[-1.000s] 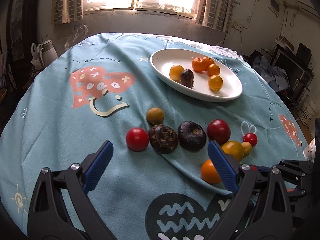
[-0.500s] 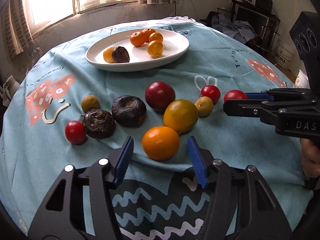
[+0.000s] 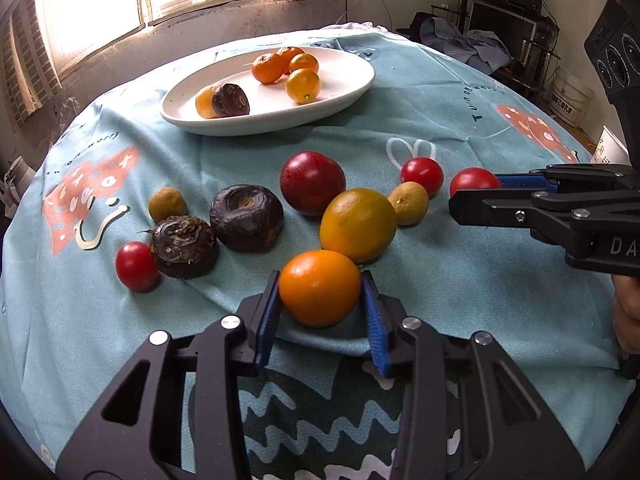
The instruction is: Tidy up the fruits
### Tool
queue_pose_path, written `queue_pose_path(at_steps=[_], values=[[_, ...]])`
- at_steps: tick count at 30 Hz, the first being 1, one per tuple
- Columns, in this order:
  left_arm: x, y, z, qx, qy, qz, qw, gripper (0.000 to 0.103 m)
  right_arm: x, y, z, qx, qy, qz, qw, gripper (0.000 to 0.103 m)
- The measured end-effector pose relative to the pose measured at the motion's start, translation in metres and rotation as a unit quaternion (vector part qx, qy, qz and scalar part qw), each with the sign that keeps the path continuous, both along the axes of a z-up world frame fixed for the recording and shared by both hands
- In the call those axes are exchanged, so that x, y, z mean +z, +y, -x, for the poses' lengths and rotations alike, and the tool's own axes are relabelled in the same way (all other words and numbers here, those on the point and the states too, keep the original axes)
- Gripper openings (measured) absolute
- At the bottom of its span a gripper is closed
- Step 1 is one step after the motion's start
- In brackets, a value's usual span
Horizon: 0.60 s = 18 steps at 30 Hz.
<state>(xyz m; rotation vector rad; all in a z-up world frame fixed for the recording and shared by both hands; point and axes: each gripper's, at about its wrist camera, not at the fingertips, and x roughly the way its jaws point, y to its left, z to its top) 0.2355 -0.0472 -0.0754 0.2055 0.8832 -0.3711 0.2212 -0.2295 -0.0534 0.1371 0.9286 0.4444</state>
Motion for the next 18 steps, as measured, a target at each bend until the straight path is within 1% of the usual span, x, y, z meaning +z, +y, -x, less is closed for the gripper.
queue_pose_path(at_steps=[4, 7, 10, 12, 15, 18], values=[[0.004, 0.005, 0.000, 0.004, 0.005, 0.019, 0.9998, 0.039, 0.001, 0.001, 0.000, 0.008, -0.010, -0.010, 1.000, 0.029], [0.015, 0.013, 0.002, 0.007, -0.003, 0.050, 0.9987, 0.039, 0.006, 0.003, -0.001, 0.023, -0.024, -0.023, 0.999, 0.029], [0.033, 0.021, -0.008, 0.013, -0.003, 0.090, 0.9959, 0.039, 0.020, 0.006, -0.011, 0.019, -0.053, -0.024, 0.998, 0.029], [0.046, 0.025, -0.025, 0.024, -0.006, 0.110, 0.9936, 0.039, 0.032, 0.008, -0.024, 0.008, -0.080, -0.022, 0.997, 0.029], [0.062, 0.022, -0.057, 0.043, -0.026, 0.108, 0.9929, 0.039, 0.044, 0.009, -0.055, -0.020, -0.111, -0.015, 0.993, 0.029], [0.066, 0.015, -0.097, 0.059, -0.033, 0.093, 0.9934, 0.039, 0.043, 0.008, -0.094, -0.038, -0.106, -0.012, 0.994, 0.029]])
